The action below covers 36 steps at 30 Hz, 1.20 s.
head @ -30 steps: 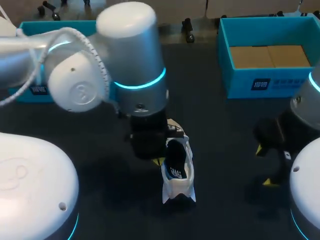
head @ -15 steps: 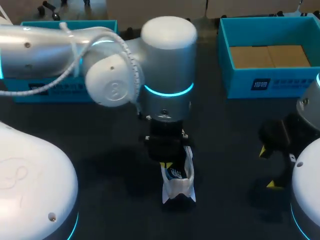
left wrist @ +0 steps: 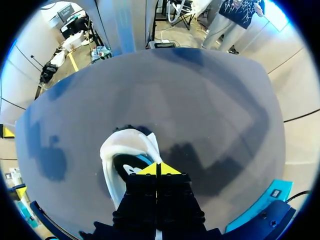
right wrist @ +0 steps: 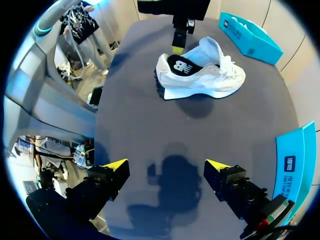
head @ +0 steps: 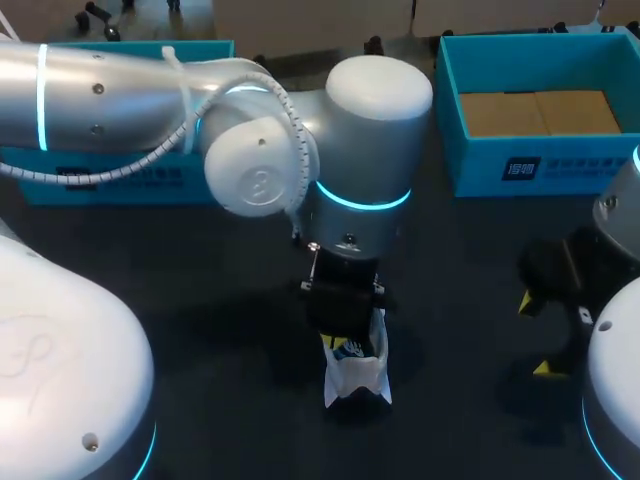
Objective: Take the shoe out of the shoebox, open the shoe tongue, remove and reinsert the insole, then place the shoe into the shoebox
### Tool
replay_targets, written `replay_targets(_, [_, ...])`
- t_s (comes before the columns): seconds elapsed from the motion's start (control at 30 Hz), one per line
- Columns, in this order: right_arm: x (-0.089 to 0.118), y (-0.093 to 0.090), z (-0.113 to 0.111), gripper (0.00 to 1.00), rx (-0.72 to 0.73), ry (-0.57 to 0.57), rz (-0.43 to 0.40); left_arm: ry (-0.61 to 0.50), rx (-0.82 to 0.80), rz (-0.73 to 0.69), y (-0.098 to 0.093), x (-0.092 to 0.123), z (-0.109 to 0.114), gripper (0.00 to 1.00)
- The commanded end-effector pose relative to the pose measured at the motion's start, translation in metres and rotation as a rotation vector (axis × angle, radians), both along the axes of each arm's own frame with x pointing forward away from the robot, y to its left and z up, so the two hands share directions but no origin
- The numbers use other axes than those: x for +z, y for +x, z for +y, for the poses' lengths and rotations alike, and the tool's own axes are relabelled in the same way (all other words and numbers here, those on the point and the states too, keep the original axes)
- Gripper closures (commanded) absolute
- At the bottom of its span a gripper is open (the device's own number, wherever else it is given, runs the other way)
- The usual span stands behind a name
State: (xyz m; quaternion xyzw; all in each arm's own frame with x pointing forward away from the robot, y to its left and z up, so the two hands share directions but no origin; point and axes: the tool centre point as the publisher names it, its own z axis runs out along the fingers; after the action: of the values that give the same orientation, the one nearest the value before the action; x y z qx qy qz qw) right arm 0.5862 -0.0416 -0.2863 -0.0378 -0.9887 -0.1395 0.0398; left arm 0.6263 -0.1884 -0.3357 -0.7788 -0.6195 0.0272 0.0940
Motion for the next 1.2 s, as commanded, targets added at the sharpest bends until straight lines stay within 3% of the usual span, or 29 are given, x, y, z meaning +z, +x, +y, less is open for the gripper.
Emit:
replay_targets(0.03, [-0.001, -0.001, 0.000, 0.00, -0.001, -0.001, -0.003, -0.009, 0.003, 0.001, -0.002, -0.009, -0.001, 1.00])
replay_targets(1.03, [-0.001, -0.001, 0.000, 0.00, -0.001, -0.001, -0.003, -0.027, 0.106, -0.003, -0.005, -0.070, -0.025, 1.00])
replay_targets(1.2, [-0.001, -0.001, 0.000, 0.00, -0.001, -0.001, -0.003, -0.052, 0.139, -0.032, 0.000, -0.071, -0.026, 1.00])
